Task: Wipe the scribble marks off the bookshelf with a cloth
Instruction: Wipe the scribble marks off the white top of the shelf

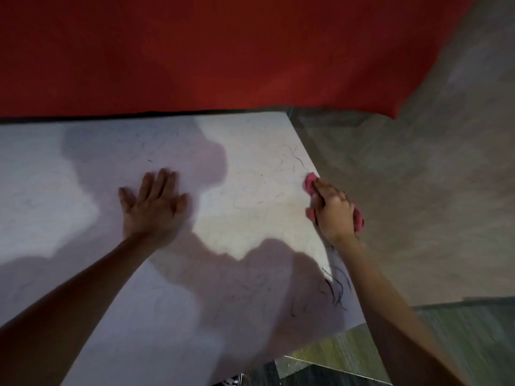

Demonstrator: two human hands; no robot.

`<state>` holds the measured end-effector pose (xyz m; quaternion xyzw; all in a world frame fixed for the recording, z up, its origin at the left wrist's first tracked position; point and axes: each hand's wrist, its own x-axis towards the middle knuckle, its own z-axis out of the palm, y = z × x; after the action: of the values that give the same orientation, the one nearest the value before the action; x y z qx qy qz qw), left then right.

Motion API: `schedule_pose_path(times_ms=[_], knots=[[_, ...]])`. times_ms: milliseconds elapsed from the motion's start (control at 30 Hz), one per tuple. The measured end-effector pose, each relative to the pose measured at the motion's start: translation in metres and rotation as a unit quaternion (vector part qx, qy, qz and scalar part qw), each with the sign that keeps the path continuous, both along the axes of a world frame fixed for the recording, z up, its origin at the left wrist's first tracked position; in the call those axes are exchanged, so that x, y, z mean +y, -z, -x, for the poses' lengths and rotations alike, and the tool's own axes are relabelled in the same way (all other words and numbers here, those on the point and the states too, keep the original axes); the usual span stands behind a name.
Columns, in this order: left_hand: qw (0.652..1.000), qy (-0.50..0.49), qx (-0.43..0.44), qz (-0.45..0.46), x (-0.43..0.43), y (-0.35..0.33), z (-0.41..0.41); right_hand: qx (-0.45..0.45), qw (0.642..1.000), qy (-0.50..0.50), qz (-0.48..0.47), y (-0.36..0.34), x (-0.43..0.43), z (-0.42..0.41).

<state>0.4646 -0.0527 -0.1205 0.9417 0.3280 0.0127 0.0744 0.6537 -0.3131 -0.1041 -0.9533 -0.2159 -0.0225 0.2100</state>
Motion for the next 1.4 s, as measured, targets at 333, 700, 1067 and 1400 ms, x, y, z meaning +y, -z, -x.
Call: schedule_pose_path(times_ms=[333,700,1067,1400], knots=[[1.000,-0.003,-0.010,0.003,0.000,0.001,0.000,-0.098,0.995,0.021,0.011,0.011,-0.055,0.080],[0.990,0.047,-0.127,0.046,-0.009,-0.003,0.011,-0.087,0.996,-0.018,0.024,0.012,-0.085,0.115],[0.995,0.095,-0.030,0.030,-0.055,0.000,0.015,0.044,0.998,0.012,0.045,-0.011,-0.100,0.093],[0.994,0.105,-0.025,0.025,-0.056,0.006,0.018,0.059,0.985,-0.142,0.074,-0.001,-0.007,0.233]])
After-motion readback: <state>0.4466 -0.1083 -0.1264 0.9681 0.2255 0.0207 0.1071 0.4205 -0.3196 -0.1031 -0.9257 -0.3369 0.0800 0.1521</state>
